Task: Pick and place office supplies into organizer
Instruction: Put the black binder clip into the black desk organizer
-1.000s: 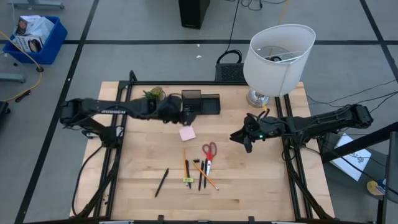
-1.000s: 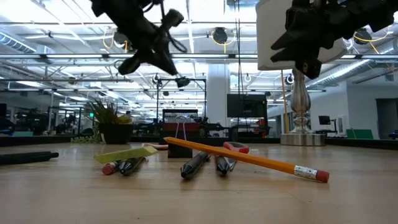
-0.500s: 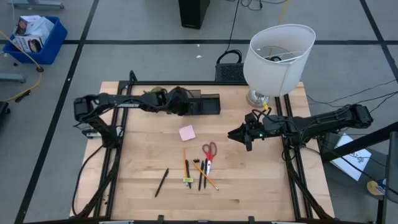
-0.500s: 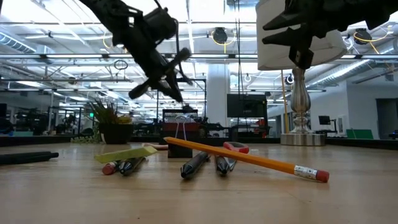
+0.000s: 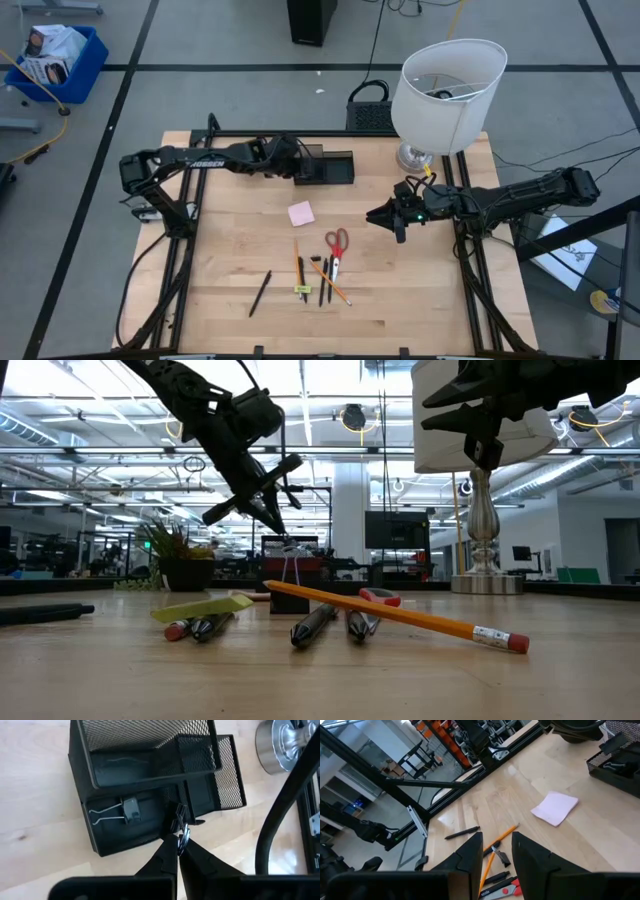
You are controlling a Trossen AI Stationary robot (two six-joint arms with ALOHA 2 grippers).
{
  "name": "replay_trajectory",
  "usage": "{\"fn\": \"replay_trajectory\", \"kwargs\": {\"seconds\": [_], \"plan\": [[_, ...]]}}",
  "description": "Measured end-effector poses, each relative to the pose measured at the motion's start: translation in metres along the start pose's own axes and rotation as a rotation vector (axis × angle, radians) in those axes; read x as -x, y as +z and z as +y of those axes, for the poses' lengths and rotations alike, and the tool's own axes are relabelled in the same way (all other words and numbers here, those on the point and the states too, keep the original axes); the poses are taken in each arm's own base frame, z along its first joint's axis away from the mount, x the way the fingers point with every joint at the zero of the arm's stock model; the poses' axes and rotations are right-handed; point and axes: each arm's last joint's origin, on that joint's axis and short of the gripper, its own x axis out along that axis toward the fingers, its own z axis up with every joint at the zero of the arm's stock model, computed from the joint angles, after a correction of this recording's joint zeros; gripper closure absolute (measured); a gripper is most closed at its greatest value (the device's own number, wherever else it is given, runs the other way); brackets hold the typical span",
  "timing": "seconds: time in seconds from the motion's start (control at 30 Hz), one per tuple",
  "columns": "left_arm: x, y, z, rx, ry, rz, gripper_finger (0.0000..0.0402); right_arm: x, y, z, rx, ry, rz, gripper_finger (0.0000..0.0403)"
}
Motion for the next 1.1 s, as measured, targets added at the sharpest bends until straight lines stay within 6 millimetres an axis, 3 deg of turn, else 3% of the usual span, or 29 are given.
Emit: {"fn": "replay_trajectory", "kwargs": {"seconds": [0.33, 0.63, 0.73, 0.87, 0.97, 1.1], "plan": [[0.000, 0.000, -0.001, 0.005, -0.009, 0.001, 0.0308, 0.000, 0.000, 0.000, 0.004, -0.001, -0.001, 0.0310], [0.007, -0.011, -0.012, -0.036, -0.117, 0.115, 0.0282, 0.000, 0.001, 0.001, -0.039, 0.008, -0.005, 0.0310], [0.016, -0.020, -0.020, -0.084, -0.157, 0.125, 0.0282, 0.000, 0.002, 0.002, -0.087, 0.016, -0.022, 0.0310], [0.034, -0.035, -0.031, -0.169, -0.205, 0.132, 0.0282, -0.007, 0.000, 0.003, -0.018, 0.038, -0.025, 0.0309], [0.055, -0.047, -0.042, -0.243, -0.278, 0.119, 0.0282, -0.019, -0.011, 0.007, 0.104, 0.068, 0.026, 0.0303], [0.081, -0.061, -0.049, -0.324, -0.324, 0.101, 0.0282, -0.037, -0.028, 0.007, 0.137, 0.072, 0.089, 0.0284]]}}
